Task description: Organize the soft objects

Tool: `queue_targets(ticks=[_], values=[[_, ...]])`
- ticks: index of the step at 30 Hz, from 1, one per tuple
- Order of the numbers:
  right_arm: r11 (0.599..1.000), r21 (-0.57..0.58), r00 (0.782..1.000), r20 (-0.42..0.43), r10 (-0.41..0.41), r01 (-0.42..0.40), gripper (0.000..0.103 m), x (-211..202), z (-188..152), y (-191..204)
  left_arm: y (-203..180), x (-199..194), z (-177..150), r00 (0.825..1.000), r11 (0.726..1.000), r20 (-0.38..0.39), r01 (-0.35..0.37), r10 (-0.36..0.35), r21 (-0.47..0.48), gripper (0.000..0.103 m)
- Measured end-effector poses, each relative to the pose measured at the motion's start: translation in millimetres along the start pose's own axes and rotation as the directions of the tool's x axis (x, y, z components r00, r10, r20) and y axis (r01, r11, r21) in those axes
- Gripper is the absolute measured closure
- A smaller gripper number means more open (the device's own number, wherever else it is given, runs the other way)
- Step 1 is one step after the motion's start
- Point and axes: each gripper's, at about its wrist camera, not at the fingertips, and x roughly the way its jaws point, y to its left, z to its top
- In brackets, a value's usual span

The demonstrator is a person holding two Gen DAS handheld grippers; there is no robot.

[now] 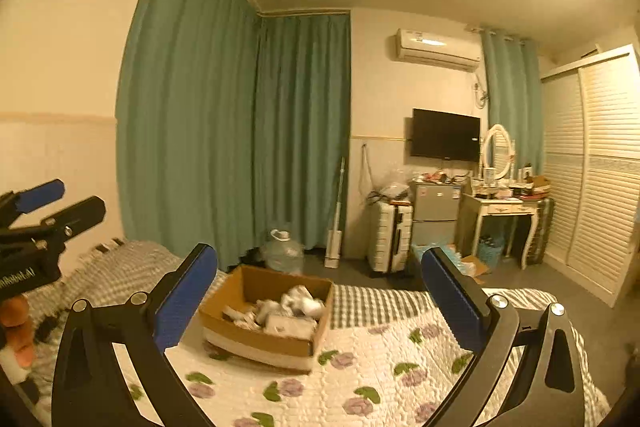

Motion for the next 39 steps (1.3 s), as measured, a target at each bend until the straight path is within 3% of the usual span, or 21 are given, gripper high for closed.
queue_targets(ticks=[5,15,39], values=[[1.000,-0.019,0.999,-0.052,0.003,-0.004,0.000,32,-50,10,1,26,-41,0.994,0.999,-0.096,-0.045,0.043,-0.019,0.014],[1.000,0.008,0.991,-0.131,0.025,-0.024,0.000,60,-76,6,18,33,-88,0.982,0.995,-0.165,-0.100,0.095,-0.020,0.014],[0.999,0.033,0.988,-0.149,0.047,-0.043,0.000,64,-82,6,9,31,-87,0.981,0.998,-0.185,-0.068,0.066,-0.005,0.014]])
